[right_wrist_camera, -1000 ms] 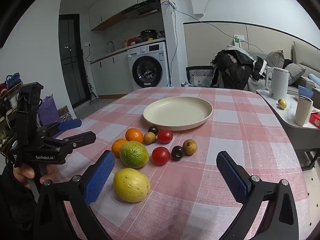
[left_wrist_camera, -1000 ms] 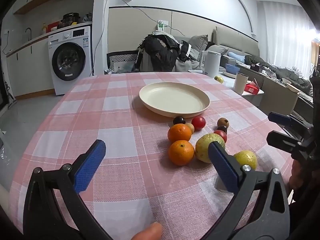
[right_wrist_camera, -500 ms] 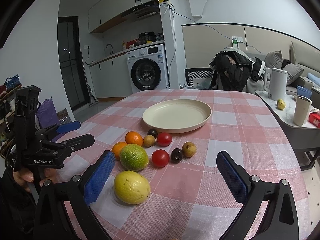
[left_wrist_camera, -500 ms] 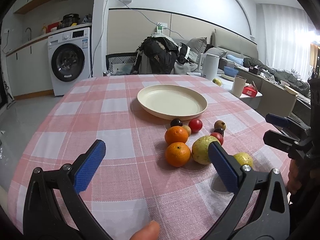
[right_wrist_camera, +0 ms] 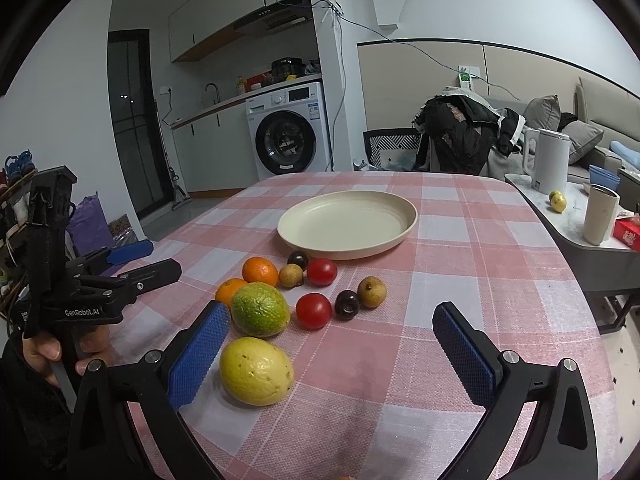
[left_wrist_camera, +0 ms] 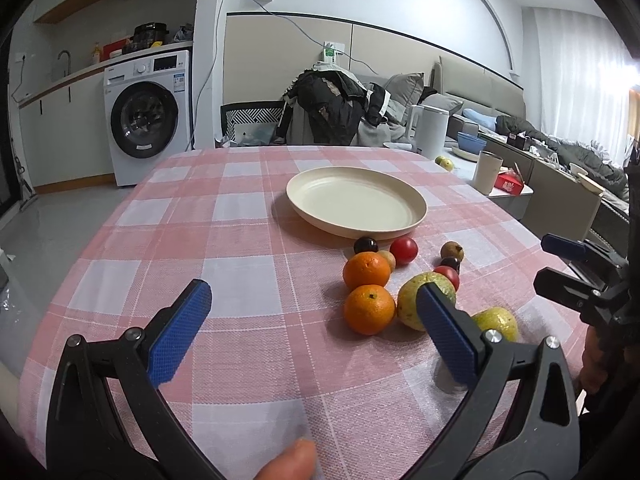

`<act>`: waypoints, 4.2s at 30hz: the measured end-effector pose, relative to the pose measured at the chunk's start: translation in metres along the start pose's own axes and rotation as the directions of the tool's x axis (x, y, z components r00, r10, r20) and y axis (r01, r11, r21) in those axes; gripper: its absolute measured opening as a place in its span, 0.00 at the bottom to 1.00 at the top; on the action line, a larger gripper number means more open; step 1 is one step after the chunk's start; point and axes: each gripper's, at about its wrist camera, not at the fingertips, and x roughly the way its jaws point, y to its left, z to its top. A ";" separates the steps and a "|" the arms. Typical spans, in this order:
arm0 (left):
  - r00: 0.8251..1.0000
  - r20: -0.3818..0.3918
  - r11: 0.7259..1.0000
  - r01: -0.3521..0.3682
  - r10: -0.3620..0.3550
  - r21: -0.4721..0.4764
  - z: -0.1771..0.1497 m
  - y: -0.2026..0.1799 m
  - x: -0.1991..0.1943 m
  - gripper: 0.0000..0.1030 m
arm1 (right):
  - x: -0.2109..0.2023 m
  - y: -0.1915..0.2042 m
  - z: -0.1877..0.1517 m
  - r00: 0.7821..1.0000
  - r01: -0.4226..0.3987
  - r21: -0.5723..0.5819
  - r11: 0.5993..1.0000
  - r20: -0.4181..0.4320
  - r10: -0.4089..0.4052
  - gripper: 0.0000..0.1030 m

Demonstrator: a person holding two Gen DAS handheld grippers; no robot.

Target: Organize fruits

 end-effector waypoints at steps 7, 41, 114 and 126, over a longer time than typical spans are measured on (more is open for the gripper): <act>1.000 -0.012 1.000 0.010 -0.010 0.001 -0.001 0.001 0.003 0.99 | 0.001 0.000 -0.001 1.000 0.010 -0.005 1.000 -0.001 -0.010 1.00; 1.000 -0.026 1.000 0.011 -0.010 0.026 -0.004 -0.004 0.004 0.99 | 0.008 0.005 -0.001 0.998 0.023 -0.031 0.999 -0.063 -0.025 1.00; 0.981 -0.176 0.990 0.103 -0.084 0.099 -0.005 -0.024 0.029 0.92 | 0.032 0.032 -0.016 0.967 -0.119 -0.059 0.991 -0.235 0.102 0.50; 0.959 -0.279 0.990 0.080 -0.045 0.114 -0.005 -0.024 0.057 0.77 | 0.027 0.010 -0.006 0.980 -0.059 -0.006 0.998 -0.191 0.056 0.50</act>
